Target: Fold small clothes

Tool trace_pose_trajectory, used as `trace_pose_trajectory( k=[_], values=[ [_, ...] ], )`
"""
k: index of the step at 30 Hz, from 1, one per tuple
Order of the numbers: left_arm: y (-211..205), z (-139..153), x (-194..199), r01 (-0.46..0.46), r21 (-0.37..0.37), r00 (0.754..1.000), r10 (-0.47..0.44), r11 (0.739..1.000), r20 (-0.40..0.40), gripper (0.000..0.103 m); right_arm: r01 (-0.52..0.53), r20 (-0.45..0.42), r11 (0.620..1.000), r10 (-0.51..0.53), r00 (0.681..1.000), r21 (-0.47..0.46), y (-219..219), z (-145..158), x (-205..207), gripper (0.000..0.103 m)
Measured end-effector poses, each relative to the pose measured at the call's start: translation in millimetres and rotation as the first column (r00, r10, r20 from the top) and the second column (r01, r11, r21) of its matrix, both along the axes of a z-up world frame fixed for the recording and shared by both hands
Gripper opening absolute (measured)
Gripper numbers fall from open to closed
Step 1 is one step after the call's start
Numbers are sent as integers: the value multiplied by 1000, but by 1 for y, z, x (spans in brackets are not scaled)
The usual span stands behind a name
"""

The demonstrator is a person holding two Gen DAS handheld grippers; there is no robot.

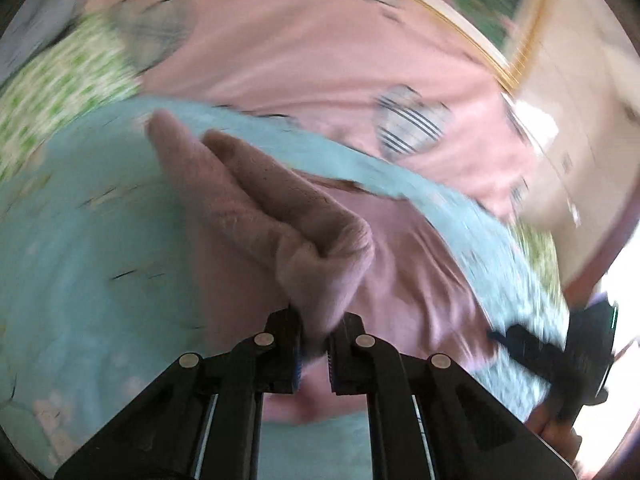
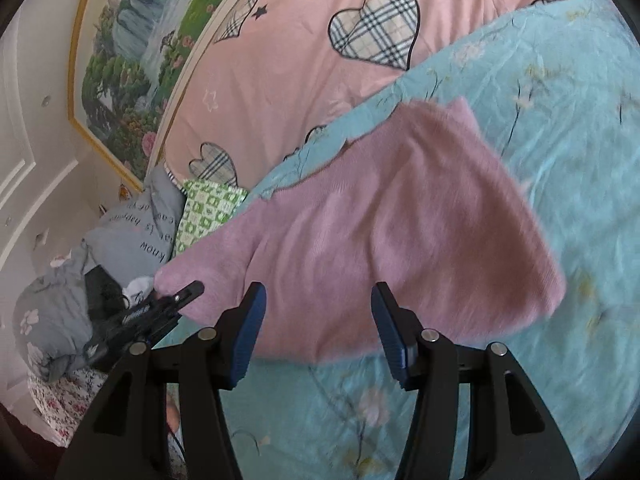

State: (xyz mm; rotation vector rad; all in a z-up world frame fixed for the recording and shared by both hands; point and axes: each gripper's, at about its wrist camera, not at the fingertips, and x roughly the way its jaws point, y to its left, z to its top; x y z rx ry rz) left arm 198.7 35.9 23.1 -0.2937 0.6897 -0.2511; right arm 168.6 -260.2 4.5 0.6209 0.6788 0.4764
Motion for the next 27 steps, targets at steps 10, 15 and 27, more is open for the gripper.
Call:
trace_pose_trajectory(
  k=[10,15,27],
  values=[
    [-65,-51,19,155,38,984,-150,987,-94,7,-118,-101,993,120,988,22,7,12,82,63],
    [-40,-46,15,145,-36,986,-147,989,-81,7,-259,-143,966,258,955,16,52,1,140,67],
    [-35,-41,16,168,-68,981,-173,984,-90,7,-439,-243,898,423,873,-15,157,-32,219,15]
  ],
)
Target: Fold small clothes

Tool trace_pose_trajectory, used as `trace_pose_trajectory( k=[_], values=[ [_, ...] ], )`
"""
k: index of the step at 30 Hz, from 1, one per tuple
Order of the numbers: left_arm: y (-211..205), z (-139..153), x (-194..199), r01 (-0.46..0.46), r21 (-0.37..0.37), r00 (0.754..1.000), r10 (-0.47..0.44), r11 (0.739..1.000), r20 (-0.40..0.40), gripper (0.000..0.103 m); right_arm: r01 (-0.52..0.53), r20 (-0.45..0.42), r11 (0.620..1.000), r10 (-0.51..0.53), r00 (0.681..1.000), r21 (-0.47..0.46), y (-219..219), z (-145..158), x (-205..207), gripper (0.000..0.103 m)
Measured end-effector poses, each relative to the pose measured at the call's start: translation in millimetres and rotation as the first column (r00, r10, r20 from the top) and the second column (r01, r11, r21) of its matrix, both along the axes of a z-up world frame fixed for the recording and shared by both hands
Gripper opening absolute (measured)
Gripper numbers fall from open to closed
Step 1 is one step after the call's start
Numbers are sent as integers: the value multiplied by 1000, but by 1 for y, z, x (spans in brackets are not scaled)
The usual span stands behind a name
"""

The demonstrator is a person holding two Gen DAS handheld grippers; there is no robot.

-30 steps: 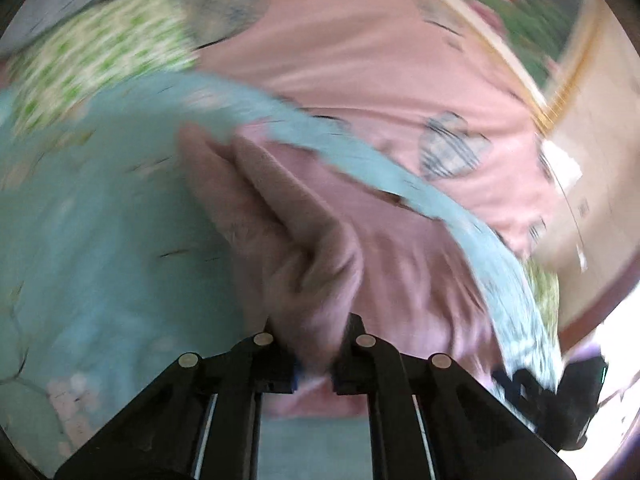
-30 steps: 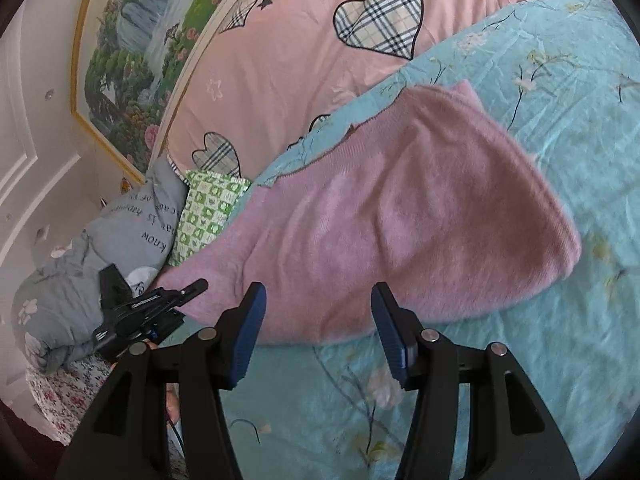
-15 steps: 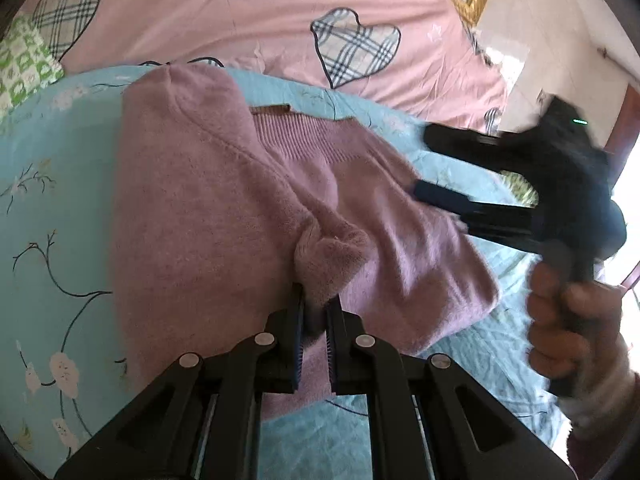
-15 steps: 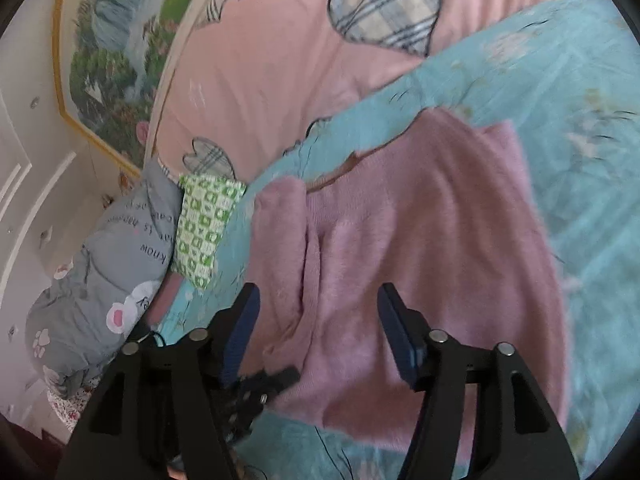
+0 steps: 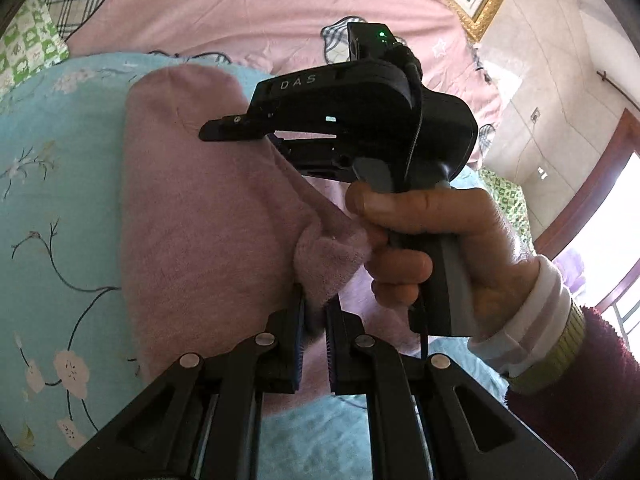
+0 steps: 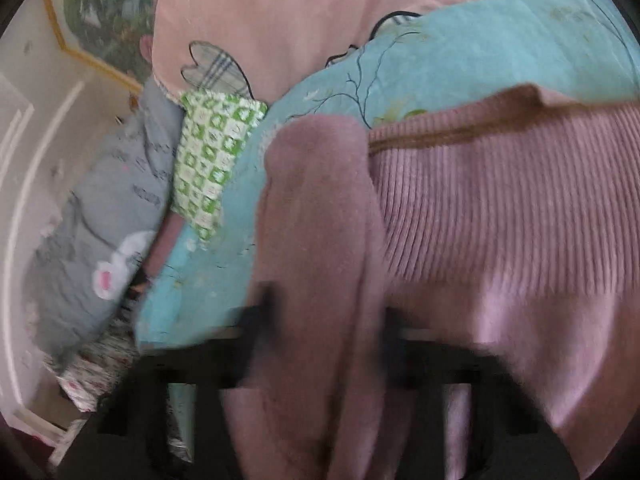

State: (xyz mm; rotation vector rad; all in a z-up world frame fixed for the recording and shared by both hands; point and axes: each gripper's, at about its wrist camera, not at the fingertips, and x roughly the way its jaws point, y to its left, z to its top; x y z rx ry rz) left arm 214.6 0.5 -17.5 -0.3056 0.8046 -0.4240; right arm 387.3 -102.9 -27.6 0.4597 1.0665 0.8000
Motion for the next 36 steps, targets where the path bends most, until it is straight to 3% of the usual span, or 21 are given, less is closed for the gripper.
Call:
trace_pose_trajectory(
  k=[5,9,12,16,21,25,28,30,33,36],
  values=[
    [-38,34,-2,99,-24,993,-97,995,72,7,22,127,999,-28,991,42,-40,55,-24,15],
    [-87,41,5,192,-69,979,-186,979,78,7,86,200,996,-84,976,-2,-96,90,-43,15],
    [-123,23,17,241,-84,971,-239,967,28,7,173,190,982,-155,969,-79,-137,83,-47,15],
    [-150,3,24,271,-78,962,-274,959,-21,7,233,135,963,-215,967,-136,-174,51,-50,15],
    [-163,3,35,306,-61,952,-307,950,-10,7,269,123,959,-258,958,-85,-204,37,-61,15],
    [-171,-15,37,321,-66,944,-325,945,-60,7,301,92,946,-292,952,-117,-206,25,-62,15],
    [-164,-20,41,324,-96,938,-333,941,-102,13,350,84,925,-341,936,-149,-209,20,-66,27],
    [-152,-16,34,331,-111,935,-342,937,-100,22,388,99,911,-376,921,-143,-216,23,-76,46],
    [-130,-9,15,327,-99,939,-335,940,-77,35,434,140,896,-421,896,-88,-231,32,-102,50],
    [-100,-5,-5,293,-42,953,-296,955,-63,41,443,157,896,-434,887,-26,-237,39,-134,50]
  ],
)
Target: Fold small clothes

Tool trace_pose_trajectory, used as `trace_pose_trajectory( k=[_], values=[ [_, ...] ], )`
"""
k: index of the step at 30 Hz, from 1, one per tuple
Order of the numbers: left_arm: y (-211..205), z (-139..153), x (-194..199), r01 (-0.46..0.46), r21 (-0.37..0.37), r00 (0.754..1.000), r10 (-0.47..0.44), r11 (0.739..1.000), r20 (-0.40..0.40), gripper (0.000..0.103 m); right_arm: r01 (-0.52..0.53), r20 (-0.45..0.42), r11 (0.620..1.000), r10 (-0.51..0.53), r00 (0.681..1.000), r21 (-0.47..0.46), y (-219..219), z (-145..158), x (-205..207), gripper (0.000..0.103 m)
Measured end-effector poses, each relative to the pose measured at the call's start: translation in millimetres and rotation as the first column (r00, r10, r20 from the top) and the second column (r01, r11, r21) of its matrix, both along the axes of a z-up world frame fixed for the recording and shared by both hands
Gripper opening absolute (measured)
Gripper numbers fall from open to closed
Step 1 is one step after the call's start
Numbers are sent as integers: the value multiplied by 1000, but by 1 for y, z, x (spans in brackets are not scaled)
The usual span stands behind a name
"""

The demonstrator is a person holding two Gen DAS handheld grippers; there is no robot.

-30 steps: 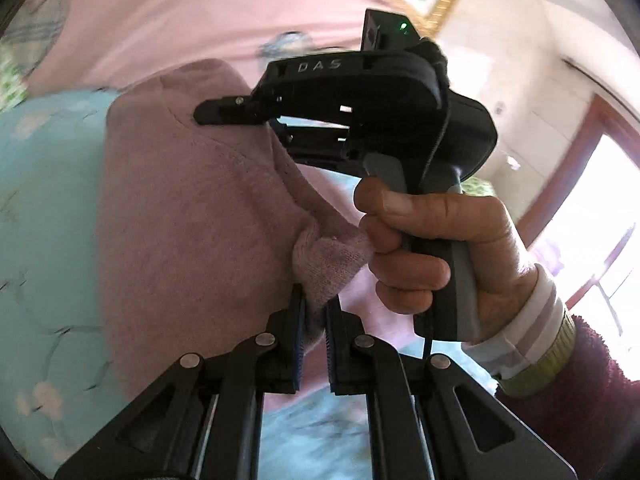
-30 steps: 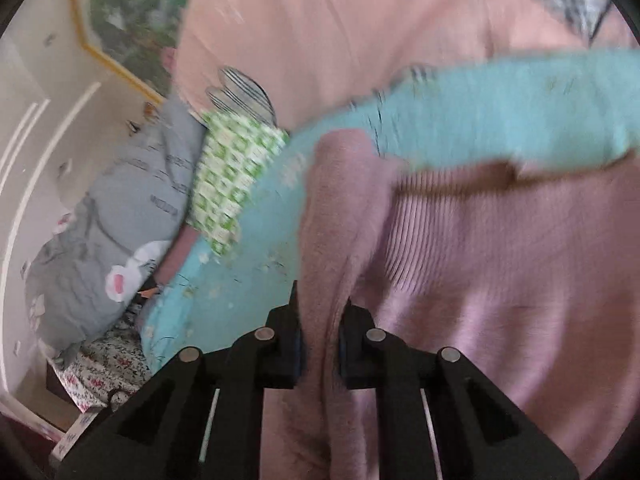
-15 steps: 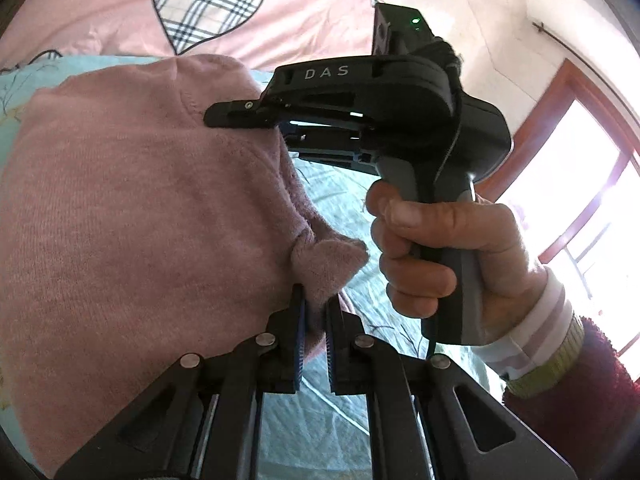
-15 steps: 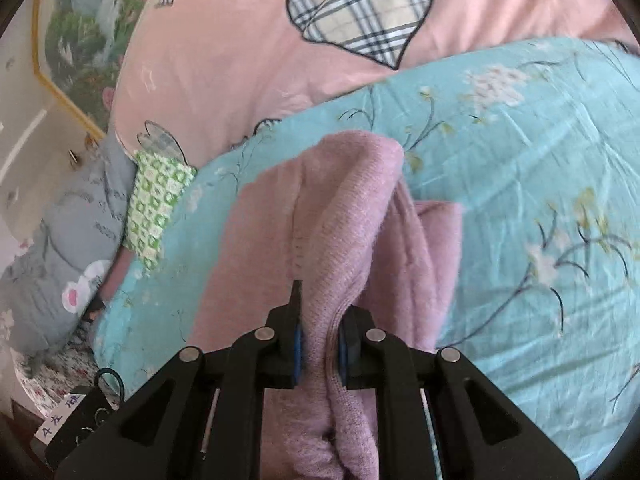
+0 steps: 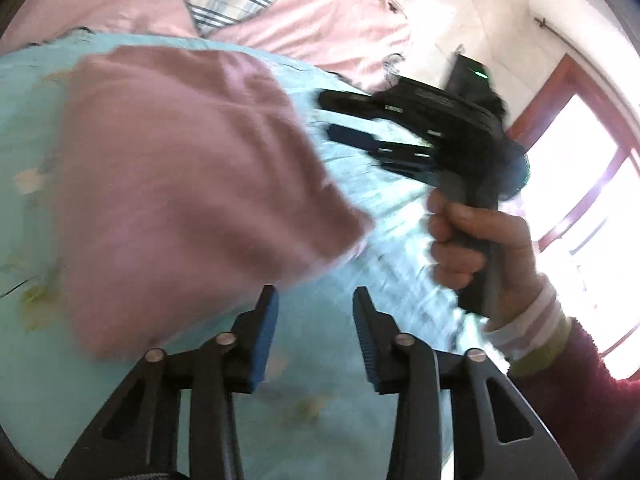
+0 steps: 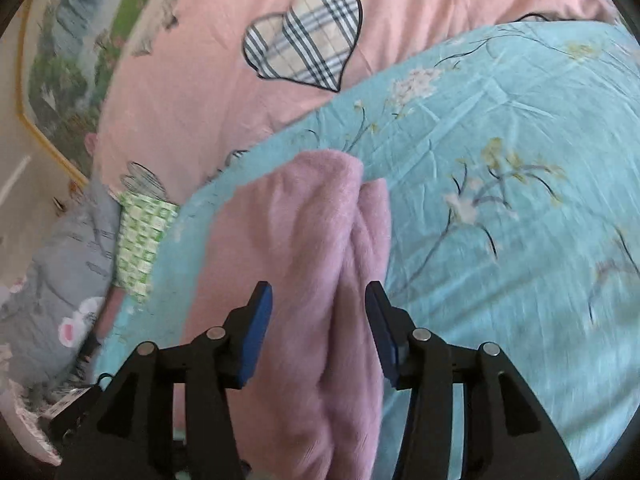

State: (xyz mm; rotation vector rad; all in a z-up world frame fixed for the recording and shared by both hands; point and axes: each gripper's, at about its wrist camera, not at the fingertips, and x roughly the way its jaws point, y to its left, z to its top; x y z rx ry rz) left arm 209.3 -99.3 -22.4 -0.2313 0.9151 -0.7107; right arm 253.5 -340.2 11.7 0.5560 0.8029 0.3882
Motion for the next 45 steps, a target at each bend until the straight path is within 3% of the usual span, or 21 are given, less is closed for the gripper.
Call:
trace_pose_trajectory(
  k=[4,8,13,16,19,22,28,29,30,32,36,38,40,42,45],
  values=[
    [46,-7,-26,-119,84,993,117,989,30,44,-14,37,1000,15,999,-27,8,6,-39,50],
    [75,-18,-22,-241,145,970,240,960,24,47,-24,36,996,27,999,-82,20,3,-55,52],
    [69,-30,-19,-261,215,965,258,941,43,47,-20,31,996,23,999,-90,25,-4,-62,53],
    [54,-35,-11,-314,298,949,301,902,90,47,-18,32,996,21,999,-86,27,-5,-64,53],
    [70,-41,-7,-417,295,909,400,860,118,47,-25,42,995,29,999,-101,30,-4,-64,53],
    [84,-46,-9,-450,237,893,438,861,102,46,-53,47,989,60,997,-139,38,-5,-62,53],
    [89,-46,-9,-481,208,876,471,852,99,46,-72,-8,971,73,997,-229,46,-25,-54,52],
    [87,-45,-7,-484,215,875,475,848,97,46,-79,-19,970,77,997,-230,46,-29,-54,35],
    [86,-44,-6,-486,226,873,478,844,95,45,-85,-43,970,78,996,-228,45,-33,-54,10],
    [87,-38,-5,-495,240,868,489,835,90,44,-72,-53,983,64,997,-170,37,-30,-55,10],
    [85,-33,-4,-500,256,865,494,827,94,44,-29,43,984,38,998,-176,22,8,-69,9],
    [79,-43,-6,-492,293,867,492,820,80,43,-42,-6,963,42,999,-265,28,-2,-65,9],
    [72,-46,-8,-488,323,871,478,811,114,43,-72,-95,927,39,995,-367,40,-34,-59,9],
    [73,-44,-8,-474,325,878,468,818,102,43,-53,-90,935,22,996,-351,36,-43,-61,9],
    [80,-40,-11,-418,299,906,416,858,72,43,-30,-91,950,2,996,-310,31,-33,-64,11]
  ],
)
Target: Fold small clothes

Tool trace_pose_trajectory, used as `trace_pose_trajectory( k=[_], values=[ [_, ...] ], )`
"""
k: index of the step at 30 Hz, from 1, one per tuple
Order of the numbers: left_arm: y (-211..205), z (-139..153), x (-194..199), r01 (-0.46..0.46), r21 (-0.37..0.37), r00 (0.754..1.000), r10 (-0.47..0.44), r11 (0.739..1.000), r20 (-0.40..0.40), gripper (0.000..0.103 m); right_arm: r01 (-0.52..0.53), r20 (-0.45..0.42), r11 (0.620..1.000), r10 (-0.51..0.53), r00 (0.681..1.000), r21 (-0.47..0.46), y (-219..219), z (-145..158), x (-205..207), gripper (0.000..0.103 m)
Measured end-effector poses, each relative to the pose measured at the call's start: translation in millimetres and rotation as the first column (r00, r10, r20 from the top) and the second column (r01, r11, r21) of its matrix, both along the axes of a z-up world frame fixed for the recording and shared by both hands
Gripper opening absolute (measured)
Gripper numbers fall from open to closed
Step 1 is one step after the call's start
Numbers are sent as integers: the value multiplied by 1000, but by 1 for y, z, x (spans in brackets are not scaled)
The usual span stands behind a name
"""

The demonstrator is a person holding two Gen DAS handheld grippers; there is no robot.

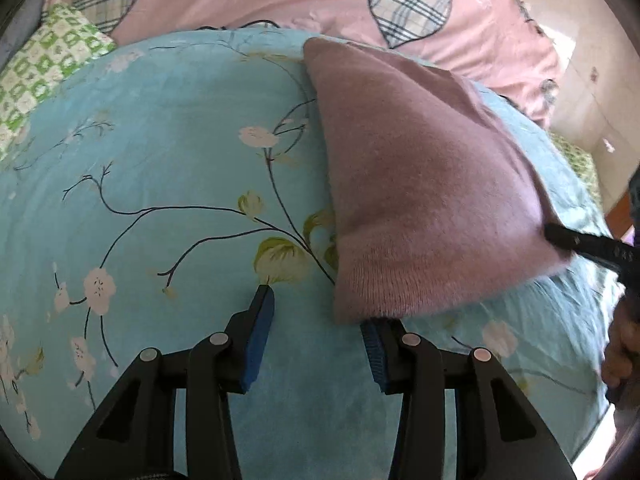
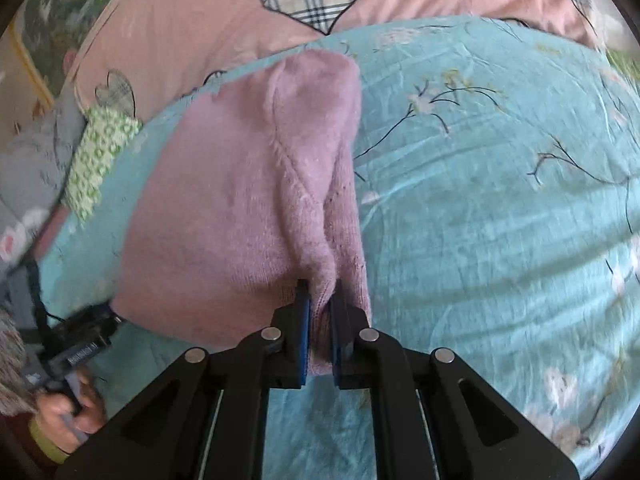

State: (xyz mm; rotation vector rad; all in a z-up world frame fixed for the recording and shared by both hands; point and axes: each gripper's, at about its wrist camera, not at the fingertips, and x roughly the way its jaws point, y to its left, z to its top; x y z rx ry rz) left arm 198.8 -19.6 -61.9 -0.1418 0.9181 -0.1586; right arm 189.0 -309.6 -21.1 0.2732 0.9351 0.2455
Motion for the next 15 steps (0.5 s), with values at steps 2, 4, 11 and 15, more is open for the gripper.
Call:
trace_pose_trajectory(
  k=[2,4,11,15],
  values=[
    [6,7,-4,65,-47,998,-65,997,-8,43,-11,3,1000,11,1000,-17,3,6,-4,12],
    [15,16,-9,118,-106,993,-118,987,5,44,-18,15,1000,18,1000,-11,2,13,-9,16],
    [40,48,28,172,-315,983,-181,934,0,63,20,102,989,-36,994,147,-17,48,0,63],
    [27,45,66,178,-368,975,-214,913,-58,68,18,91,983,-35,995,182,-10,47,31,64]
  ],
)
